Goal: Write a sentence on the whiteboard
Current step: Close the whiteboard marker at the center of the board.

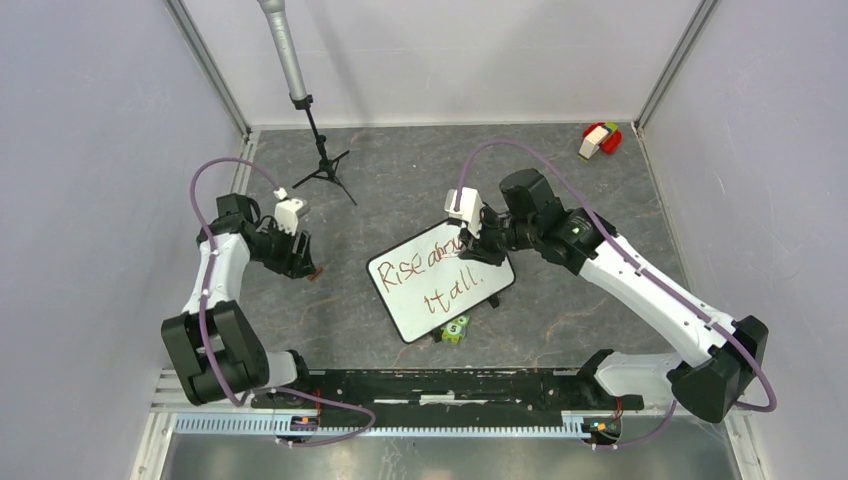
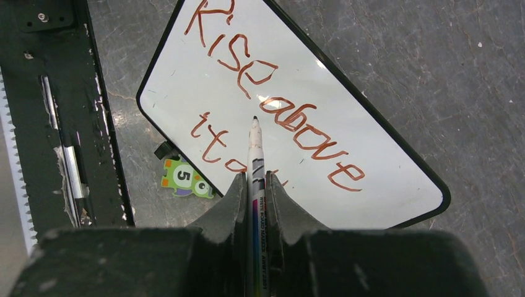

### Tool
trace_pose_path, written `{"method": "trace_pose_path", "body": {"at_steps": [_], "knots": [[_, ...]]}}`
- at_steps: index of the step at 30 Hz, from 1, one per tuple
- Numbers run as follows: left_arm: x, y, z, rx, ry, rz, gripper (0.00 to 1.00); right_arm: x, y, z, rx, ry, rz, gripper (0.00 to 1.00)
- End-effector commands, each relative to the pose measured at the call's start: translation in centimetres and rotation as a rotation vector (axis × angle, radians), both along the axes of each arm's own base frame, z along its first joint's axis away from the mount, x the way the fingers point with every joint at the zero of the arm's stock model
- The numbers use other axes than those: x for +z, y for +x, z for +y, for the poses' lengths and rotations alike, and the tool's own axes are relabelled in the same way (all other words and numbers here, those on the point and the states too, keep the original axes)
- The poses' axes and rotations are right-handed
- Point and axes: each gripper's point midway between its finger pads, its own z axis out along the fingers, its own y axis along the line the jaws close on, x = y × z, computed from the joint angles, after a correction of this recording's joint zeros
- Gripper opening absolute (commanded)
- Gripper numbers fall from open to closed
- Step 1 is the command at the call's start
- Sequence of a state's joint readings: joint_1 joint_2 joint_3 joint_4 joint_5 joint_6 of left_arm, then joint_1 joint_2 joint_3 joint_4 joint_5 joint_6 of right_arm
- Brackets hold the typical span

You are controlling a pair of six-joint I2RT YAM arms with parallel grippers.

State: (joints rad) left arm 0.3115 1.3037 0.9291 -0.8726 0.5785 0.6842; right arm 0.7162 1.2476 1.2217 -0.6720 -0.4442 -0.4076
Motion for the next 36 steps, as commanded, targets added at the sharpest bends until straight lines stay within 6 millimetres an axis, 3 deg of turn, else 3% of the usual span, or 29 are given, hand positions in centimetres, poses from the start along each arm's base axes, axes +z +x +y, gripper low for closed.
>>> {"method": "trace_pose_path", "body": {"at_steps": [1,8,14,23,27,30,33,36], "knots": [[-2.1,2.1,1.7,-0.061,0.124,-0.075,0.68,2.3,0.8,0.9,-0.006,0.068,-0.023,0.00],[-5.5,2.5,1.2,-0.110,0.175,-0.029,0.65,2.0,1.1,1.0,-0.019,0.063,-0.010,0.00],[-8.1,2.3,0.5,-0.172,0.247,0.018,0.56,2.0,1.4,1.0,-0.030,0.059,-0.011,0.00],[-10.4,0.5,-0.4,-0.234,0.234,0.126,0.32,1.7,1.6,1.0,-0.029,0.054,-0.010,0.00],[-9.6,0.5,-0.9,-0.237,0.205,0.140,0.13,2.1,1.6,1.4,-0.022,0.064,-0.004,0.00],[-7.9,0.8,-1.2,-0.225,0.192,0.116,0.04,2.6,1.8,1.5,-0.027,0.080,-0.014,0.00],[-5.1,1.1,-1.6,-0.209,0.176,0.070,0.02,3.1,1.9,1.7,-0.032,0.097,-0.020,0.00],[-0.8,1.4,-2.3,-0.200,0.148,-0.006,0.02,3.8,2.1,1.9,-0.040,0.117,-0.021,0.00]]}}
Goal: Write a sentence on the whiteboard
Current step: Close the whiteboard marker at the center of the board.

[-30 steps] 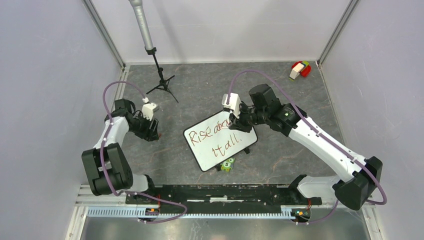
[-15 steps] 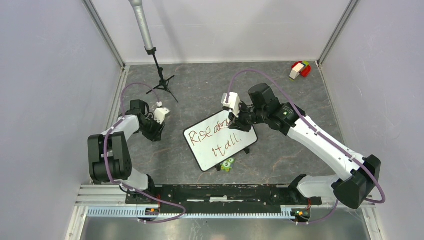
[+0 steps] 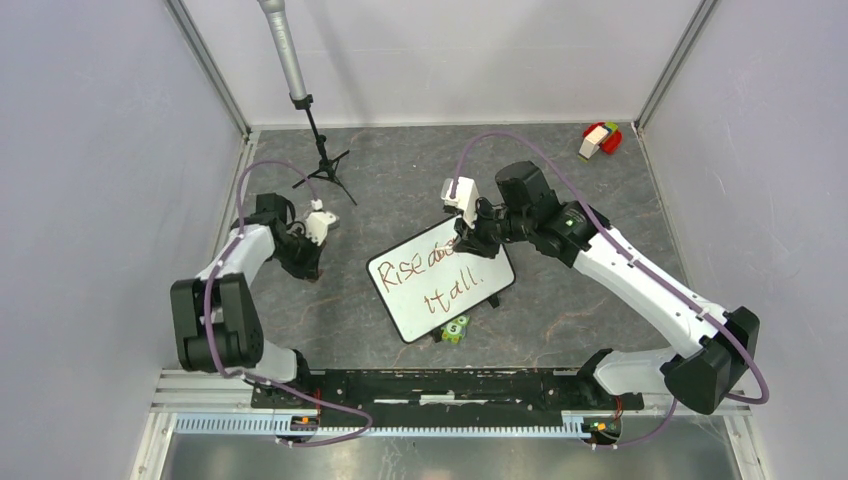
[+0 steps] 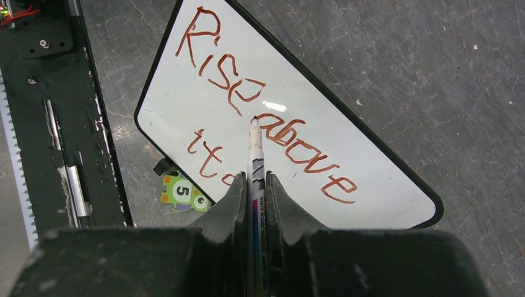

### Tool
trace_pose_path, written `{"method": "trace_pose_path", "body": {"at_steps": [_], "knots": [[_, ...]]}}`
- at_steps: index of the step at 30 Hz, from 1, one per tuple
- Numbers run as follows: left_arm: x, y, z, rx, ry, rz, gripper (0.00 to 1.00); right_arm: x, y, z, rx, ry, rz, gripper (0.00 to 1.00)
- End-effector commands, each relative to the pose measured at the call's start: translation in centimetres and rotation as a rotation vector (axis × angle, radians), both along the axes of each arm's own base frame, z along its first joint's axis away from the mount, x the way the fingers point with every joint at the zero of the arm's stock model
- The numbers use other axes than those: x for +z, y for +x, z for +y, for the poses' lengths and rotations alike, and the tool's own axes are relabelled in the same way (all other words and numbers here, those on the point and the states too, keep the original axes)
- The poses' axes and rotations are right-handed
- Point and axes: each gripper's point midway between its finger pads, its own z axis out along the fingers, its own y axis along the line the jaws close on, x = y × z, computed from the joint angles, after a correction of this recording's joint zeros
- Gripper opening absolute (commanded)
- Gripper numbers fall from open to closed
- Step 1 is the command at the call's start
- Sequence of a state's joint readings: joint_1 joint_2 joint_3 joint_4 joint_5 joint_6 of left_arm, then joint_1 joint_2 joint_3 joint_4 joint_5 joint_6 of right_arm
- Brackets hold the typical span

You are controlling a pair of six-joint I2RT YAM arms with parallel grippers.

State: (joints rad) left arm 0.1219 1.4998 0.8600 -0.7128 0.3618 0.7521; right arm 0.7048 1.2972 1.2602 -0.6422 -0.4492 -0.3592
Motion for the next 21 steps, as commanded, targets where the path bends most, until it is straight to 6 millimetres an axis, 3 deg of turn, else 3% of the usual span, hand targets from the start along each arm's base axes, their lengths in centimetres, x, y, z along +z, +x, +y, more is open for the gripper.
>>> {"method": "trace_pose_path", "body": {"at_steps": [1,4,8,11,15,21], "knots": [[7.8,0.9,-1.8,-0.020,-0.085,-0.148,0.03,3.6,0.8,1.1,-0.006,0.095,-0.047,0.00],[12.9,0.6,-3.3,-0.044,-0.131,-0.238,0.02,4.3,0.8,1.5,-0.005,0.124,-0.039,0.00],[18.8,-1.7,-6.7,-0.162,-0.202,-0.320,0.02,5.9,0.6,2.1,0.001,0.191,-0.023,0.00],[21.9,-3.6,-10.0,-0.259,-0.273,-0.377,0.02,7.4,-0.3,2.8,0.029,0.266,0.001,0.00],[24.7,-6.5,-13.8,-0.384,-0.408,-0.406,0.02,8.9,-2.2,3.8,0.109,0.363,0.060,0.00],[25.5,-9.0,-16.7,-0.511,-0.493,-0.370,0.02,9.1,-4.1,4.8,0.175,0.438,0.196,0.00]]}}
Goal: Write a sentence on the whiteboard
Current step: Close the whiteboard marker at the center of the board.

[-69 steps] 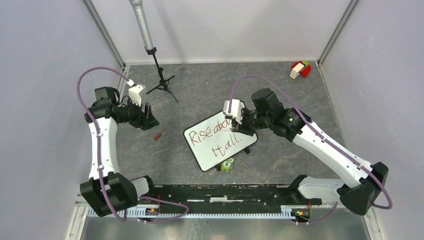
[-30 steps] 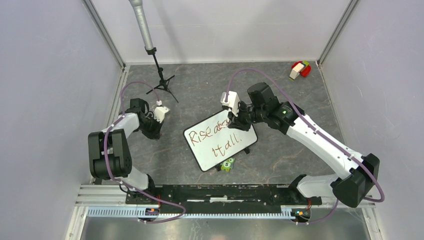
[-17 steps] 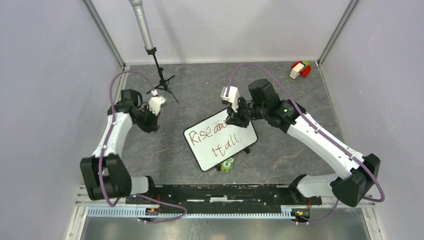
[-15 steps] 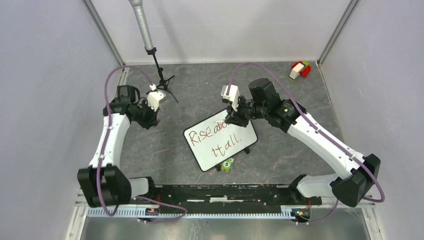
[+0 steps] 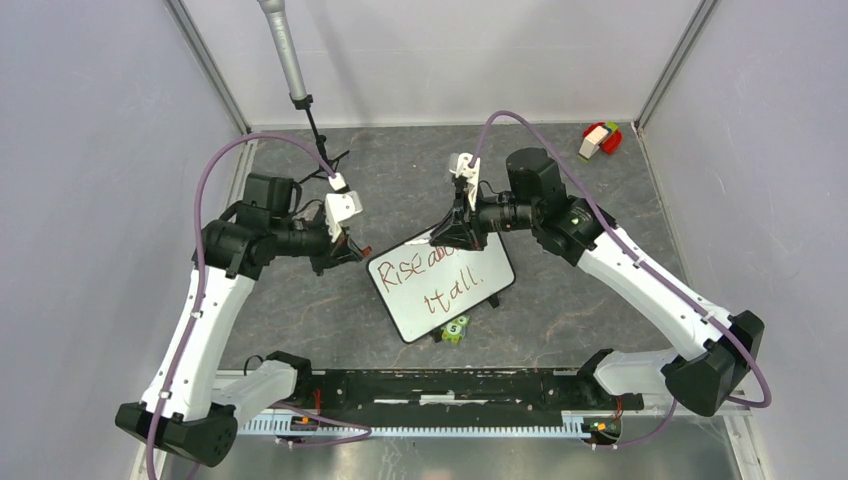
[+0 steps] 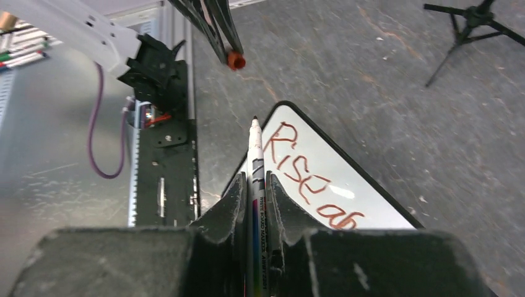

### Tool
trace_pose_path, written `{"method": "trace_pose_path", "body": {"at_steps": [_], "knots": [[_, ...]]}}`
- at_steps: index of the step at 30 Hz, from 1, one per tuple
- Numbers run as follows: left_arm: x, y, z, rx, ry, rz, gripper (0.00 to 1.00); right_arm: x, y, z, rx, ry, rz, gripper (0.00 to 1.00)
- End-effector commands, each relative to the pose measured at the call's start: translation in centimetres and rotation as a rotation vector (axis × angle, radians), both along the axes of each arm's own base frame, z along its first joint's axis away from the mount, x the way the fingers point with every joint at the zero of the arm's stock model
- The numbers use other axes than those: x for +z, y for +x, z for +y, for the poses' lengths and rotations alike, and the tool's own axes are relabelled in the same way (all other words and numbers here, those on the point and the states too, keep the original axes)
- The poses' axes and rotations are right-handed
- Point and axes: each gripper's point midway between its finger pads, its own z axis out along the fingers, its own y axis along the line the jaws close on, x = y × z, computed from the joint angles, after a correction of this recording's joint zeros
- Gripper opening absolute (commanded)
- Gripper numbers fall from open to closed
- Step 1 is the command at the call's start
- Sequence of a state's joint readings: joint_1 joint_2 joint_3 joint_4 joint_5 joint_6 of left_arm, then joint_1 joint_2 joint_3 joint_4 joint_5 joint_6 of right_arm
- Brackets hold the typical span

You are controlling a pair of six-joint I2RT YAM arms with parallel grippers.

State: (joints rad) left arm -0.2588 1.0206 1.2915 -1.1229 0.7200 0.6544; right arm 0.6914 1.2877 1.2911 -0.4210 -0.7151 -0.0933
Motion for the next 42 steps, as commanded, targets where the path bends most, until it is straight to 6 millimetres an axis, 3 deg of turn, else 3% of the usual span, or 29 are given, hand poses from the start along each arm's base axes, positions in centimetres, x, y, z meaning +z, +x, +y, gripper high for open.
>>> {"method": "trace_pose_path", "body": {"at_steps": [1,12,26,42], "knots": [[1.2,-2.4,-2.3,-0.097,-0.071,0.055,0.02,2.4,-2.2,0.8,0.087,0.120,0.079,0.00],[1.5,-4.4,-3.5,-0.232,-0.073,0.059,0.02,0.7,-3.8,1.4,0.147,0.121,0.156,0.00],[1.0,-4.7,-3.8,-0.262,-0.051,0.073,0.03,1.1,-5.2,2.1,0.206,0.123,0.145,0.00],[1.0,-5.6,-4.2,-0.312,-0.050,0.087,0.02,0.7,-5.1,3.0,0.211,0.097,0.131,0.00]]}}
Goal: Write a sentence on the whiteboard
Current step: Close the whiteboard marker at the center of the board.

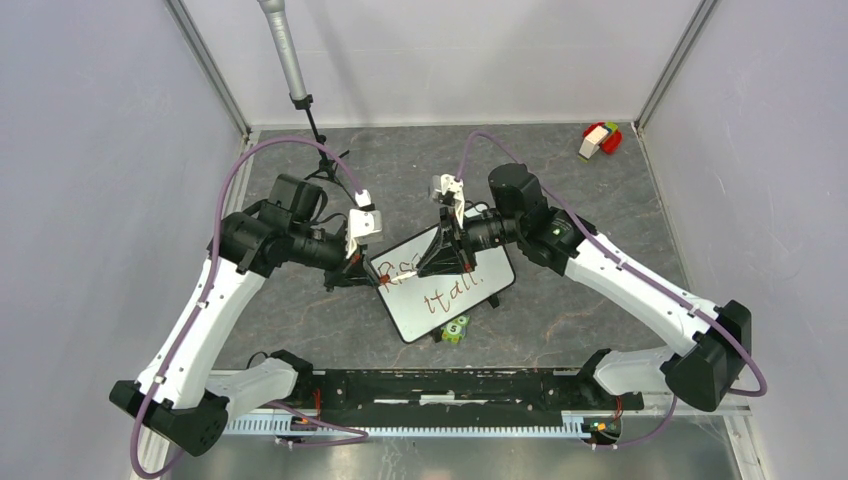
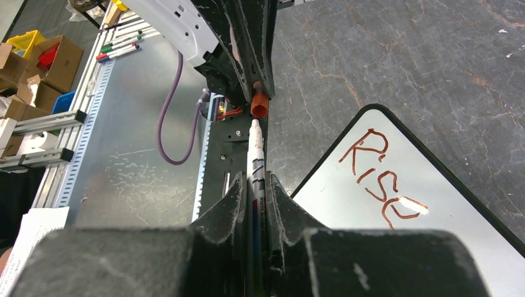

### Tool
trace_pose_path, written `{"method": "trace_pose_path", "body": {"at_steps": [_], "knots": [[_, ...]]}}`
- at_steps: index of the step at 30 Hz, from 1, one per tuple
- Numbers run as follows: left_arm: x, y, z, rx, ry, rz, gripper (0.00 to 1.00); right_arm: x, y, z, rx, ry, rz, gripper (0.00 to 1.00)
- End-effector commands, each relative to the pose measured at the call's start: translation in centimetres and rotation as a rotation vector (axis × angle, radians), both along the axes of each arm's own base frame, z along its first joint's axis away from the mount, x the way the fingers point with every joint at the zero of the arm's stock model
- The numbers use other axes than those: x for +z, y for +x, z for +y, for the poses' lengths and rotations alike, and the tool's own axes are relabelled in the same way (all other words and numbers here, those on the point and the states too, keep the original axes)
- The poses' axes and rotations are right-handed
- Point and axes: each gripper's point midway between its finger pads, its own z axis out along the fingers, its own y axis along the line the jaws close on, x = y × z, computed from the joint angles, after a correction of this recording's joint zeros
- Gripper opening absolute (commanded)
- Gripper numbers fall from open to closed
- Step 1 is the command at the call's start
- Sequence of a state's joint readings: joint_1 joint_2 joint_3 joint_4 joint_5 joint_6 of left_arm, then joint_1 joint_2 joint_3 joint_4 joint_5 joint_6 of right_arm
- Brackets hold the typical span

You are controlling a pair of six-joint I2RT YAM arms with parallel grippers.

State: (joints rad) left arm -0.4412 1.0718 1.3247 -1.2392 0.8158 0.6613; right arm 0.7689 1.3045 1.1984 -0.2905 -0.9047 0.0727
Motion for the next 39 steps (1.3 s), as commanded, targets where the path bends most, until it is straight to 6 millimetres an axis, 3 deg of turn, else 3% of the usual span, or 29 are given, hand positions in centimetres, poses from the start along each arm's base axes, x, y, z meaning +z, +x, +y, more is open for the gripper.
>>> {"method": "trace_pose_path", "body": {"at_steps": [1,11,32,39], "knots": [[1.3,-0.4,-0.4,-0.068,-0.033,-0.058,0.03,1.8,0.3,0.4,0.004,0.034,-0.057,0.00],[0.0,-0.6,0.4,-0.065,0.018,-0.057,0.02,3.0,-0.1,-0.1,0.014,0.050,-0.097,0.00],[1.6,-0.4,-1.0,-0.095,-0.031,-0.040,0.03,1.8,-0.6,1.2,0.050,0.030,-0.070,0.00],[2.8,-0.6,-2.3,-0.125,-0.084,-0.008,0.03,1.0,-0.6,2.0,0.061,0.013,-0.052,0.00]]}}
